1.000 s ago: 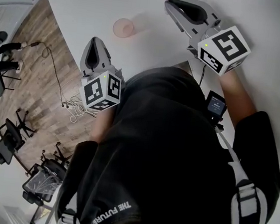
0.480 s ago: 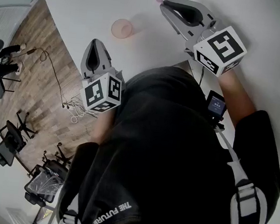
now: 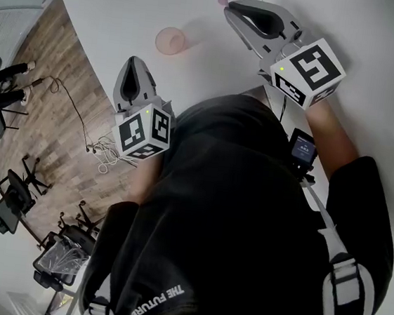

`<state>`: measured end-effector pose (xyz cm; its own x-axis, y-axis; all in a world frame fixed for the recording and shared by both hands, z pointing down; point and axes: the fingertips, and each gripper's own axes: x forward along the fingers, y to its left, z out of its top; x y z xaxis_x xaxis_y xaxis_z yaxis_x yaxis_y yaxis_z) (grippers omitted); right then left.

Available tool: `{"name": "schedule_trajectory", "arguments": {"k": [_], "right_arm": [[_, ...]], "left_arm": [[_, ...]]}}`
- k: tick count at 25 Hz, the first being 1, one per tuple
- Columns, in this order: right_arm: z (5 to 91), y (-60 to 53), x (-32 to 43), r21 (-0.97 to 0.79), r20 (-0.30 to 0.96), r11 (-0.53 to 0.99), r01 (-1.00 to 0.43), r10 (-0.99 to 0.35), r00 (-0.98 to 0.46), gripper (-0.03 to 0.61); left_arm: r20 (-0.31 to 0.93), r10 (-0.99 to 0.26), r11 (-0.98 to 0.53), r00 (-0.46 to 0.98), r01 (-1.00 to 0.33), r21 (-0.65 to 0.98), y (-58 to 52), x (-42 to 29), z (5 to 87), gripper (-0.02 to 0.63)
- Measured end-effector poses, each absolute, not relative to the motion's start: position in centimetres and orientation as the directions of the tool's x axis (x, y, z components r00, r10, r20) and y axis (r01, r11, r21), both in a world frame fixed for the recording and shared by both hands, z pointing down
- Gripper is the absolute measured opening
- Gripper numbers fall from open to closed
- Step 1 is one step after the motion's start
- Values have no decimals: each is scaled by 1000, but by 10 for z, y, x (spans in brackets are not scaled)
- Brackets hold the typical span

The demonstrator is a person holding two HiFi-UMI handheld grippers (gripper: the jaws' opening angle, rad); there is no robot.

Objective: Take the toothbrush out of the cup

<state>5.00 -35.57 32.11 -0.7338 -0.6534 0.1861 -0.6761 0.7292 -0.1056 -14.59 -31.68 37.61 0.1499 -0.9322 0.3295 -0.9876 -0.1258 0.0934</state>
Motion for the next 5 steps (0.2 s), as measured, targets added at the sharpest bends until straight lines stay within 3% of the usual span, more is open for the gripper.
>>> {"name": "schedule_trajectory", "arguments": {"k": [5], "right_arm": [[325,-358,51,-105,191,731,-674,-650,-735,41]], "left_arm": [[330,-932,-128,151,-988,92,-320,-144,378,7]]}}
